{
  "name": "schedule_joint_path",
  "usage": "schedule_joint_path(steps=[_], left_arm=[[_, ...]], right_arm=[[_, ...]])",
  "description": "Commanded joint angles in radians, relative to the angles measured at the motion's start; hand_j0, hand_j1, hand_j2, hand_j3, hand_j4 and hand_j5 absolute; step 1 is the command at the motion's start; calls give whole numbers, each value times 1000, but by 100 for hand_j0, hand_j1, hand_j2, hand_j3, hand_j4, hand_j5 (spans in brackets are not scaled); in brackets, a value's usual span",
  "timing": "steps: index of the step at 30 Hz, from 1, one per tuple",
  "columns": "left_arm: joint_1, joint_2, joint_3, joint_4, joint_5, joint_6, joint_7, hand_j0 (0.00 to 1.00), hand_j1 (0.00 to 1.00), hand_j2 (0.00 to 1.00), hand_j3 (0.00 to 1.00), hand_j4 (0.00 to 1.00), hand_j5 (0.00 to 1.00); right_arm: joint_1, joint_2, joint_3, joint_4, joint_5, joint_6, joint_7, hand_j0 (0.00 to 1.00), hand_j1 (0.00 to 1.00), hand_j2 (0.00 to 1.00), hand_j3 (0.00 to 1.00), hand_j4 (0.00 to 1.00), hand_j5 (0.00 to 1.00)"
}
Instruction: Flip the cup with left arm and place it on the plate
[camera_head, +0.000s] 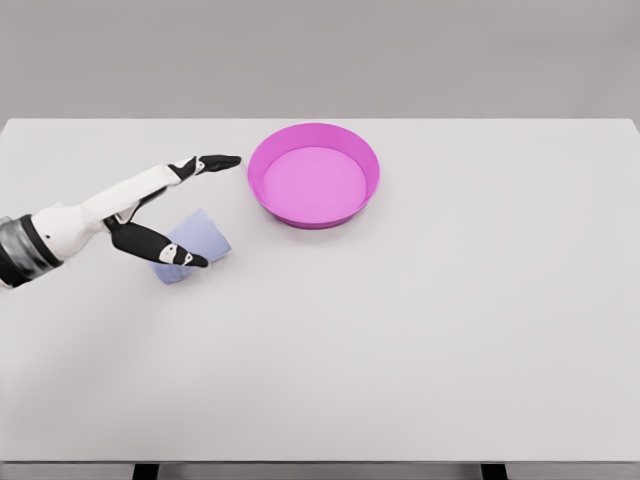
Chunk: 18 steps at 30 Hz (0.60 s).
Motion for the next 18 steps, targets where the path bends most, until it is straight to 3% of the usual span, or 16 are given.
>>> schedule_joint_path(steps=[1, 6, 11, 14, 18], left_arm=[[0, -12, 27, -1, -37, 22, 3, 100, 100, 100, 100, 100, 100], [34, -24, 41, -1, -53, 88, 4, 100, 100, 100, 100, 100, 100], [83, -52, 98, -1, -44, 180, 13, 100, 100, 100, 100, 100, 100], [107, -73, 98, -1, -30, 257, 107, 100, 100, 100, 100, 100, 100], [107, -76, 95, -1, -31, 292, 118, 100, 100, 100, 100, 100, 100]], right_arm=[[2, 0, 0, 0, 0, 1, -1, 100, 100, 100, 100, 100, 100], [0, 0, 0, 0, 0, -1, 0, 100, 100, 100, 100, 100, 100], [0, 0, 0, 0, 0, 1, 0, 100, 100, 100, 100, 100, 100], [0, 0, 0, 0, 0, 1, -1, 100, 100, 100, 100, 100, 100], [0, 0, 0, 0, 0, 1, 0, 100, 100, 100, 100, 100, 100]])
